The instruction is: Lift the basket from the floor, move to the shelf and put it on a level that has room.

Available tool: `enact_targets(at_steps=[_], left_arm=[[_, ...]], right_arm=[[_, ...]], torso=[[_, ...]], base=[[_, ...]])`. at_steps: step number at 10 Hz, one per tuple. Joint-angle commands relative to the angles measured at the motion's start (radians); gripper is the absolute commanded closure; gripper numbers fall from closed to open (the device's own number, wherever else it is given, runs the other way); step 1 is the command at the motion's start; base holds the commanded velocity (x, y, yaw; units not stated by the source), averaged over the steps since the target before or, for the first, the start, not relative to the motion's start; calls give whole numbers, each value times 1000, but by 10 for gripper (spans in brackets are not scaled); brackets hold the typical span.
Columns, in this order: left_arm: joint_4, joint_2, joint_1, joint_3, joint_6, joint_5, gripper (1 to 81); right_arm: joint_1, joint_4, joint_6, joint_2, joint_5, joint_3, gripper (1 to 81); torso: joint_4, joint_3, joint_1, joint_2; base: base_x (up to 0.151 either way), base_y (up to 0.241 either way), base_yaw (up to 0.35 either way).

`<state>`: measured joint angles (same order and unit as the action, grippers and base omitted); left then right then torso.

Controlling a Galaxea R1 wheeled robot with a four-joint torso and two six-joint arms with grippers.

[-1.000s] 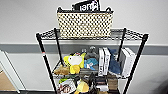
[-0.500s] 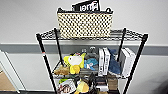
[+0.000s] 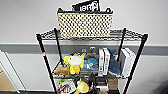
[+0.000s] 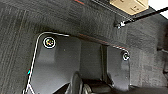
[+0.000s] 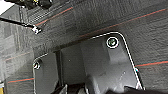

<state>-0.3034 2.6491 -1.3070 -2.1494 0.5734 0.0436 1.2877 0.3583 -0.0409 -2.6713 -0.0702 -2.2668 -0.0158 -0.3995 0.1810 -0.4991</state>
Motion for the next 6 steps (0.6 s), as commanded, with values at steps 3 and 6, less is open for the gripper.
enact_targets(at_steps=[3,6], left_arm=[[-14,106,-11,-131,-44,25,10],[-14,194,-18,-284,-46,32,10]], right_arm=[[48,-16,-45,-161,1,-211,10],[85,-44,-51,-256,53,-350,10]], torso=[[0,0,0,0],[0,0,-1,-1]], base=[[0,0,0],[0,0,0]])
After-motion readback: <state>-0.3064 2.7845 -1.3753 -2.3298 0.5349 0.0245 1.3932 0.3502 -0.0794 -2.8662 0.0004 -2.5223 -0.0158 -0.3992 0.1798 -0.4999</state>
